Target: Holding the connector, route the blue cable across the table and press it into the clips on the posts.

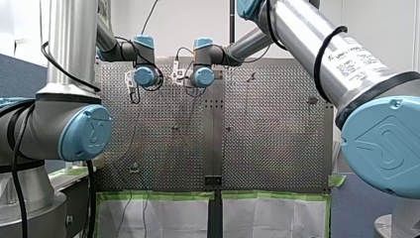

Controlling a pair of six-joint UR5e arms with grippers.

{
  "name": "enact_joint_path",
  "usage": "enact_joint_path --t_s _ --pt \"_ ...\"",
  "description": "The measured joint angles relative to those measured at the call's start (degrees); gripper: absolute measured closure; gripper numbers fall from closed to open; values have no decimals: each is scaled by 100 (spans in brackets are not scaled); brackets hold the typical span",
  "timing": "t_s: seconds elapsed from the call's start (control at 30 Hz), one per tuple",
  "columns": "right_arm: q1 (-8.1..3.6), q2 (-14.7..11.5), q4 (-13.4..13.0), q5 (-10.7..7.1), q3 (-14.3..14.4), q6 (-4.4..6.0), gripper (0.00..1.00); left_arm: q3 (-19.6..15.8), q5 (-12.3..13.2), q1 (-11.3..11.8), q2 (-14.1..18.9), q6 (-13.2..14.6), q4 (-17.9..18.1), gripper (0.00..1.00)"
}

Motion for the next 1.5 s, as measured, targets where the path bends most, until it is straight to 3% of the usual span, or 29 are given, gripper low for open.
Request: enact_joint_path --t_s 0.2,0.27,0.3,0.33,0.37,0.4,0.43,0.47,0.53,1.0,1.2,1.5 --pt "0 1 2 0 -1 0 100 23 -3 16 -75 0 6 2" --pt "0 1 0 0 -2 0 100 23 -22 17 -78 -10 -3 28" --pt "0 2 0 0 -2 0 100 23 -40 18 -78 -16 -5 28" --pt "0 1 -1 0 -1 0 100 23 -67 19 -78 -25 -7 50" --pt "0 2 -1 0 -1 0 100 24 -84 21 -79 -34 -9 65" --pt "0 2 -1 0 -1 0 100 24 -97 23 -80 -46 -10 65" --pt "-1 1 -1 0 0 0 100 24 -109 25 -80 -64 -15 85" --pt "0 1 -1 0 0 0 100 24 -115 25 -81 -79 -21 96" --pt "0 0 0 0 -1 0 100 24 -123 26 -81 -112 -41 100" --pt "0 1 30 4 71 0 100 -130 -317 -37 -81 -212 -193 100" --pt "1 2 19 14 227 0 100 -391 -337 -49 -85 -220 -87 100" --pt "-1 3 9 8 725 0 100 -892 -266 -72 -247 -301 296 100"
